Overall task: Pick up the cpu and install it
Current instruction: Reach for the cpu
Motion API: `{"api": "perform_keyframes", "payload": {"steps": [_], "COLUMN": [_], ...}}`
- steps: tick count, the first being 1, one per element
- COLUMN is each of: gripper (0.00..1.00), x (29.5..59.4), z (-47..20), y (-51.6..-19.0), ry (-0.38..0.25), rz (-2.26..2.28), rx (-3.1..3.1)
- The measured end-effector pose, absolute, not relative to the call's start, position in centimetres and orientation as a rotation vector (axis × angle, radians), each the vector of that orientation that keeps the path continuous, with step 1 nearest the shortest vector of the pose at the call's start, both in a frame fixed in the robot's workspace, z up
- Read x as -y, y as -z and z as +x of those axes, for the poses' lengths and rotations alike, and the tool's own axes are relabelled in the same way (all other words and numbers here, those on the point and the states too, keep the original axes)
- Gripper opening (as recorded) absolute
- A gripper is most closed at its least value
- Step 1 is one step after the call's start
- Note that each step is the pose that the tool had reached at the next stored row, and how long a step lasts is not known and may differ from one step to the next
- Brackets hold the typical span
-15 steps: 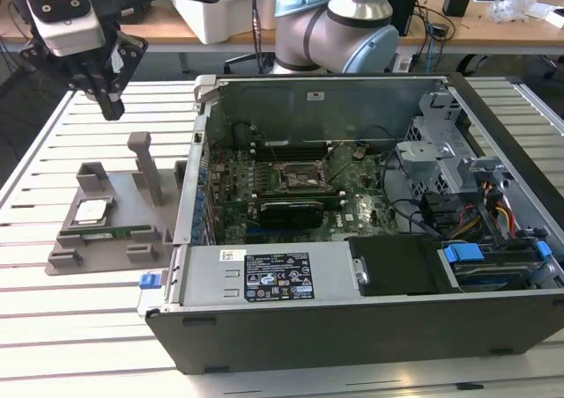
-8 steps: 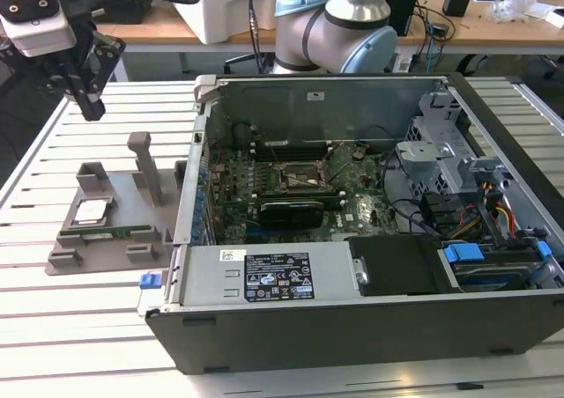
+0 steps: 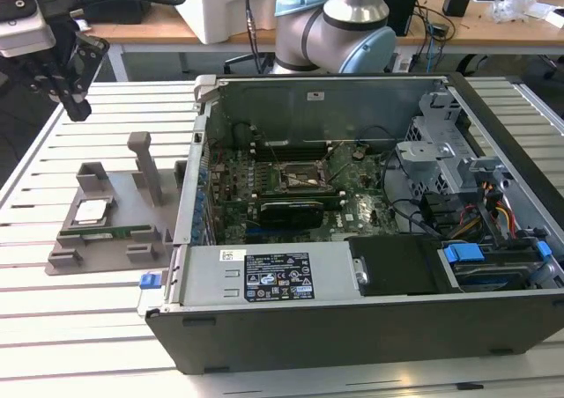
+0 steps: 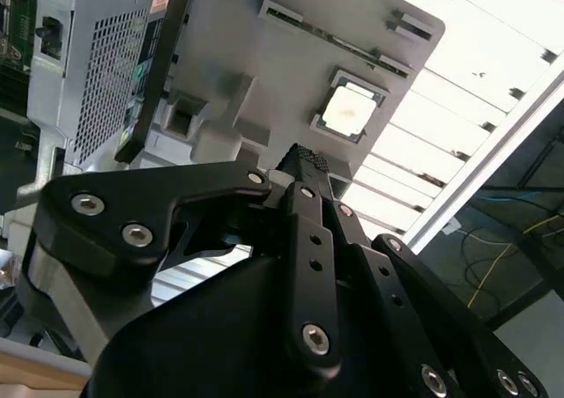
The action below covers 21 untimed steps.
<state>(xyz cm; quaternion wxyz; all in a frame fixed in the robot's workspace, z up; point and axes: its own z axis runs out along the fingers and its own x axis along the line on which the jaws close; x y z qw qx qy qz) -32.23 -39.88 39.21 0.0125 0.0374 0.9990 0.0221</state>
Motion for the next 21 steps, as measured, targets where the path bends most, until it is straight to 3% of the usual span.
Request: {"api": "perform_keyframes", "payload": {"steps": [21], "gripper": [0.11], "x": [38.7], "z": [-38.7], "y": [-38.6], "ry": [-0.067], "rz": [0.116], "rx": [-3.114]}}
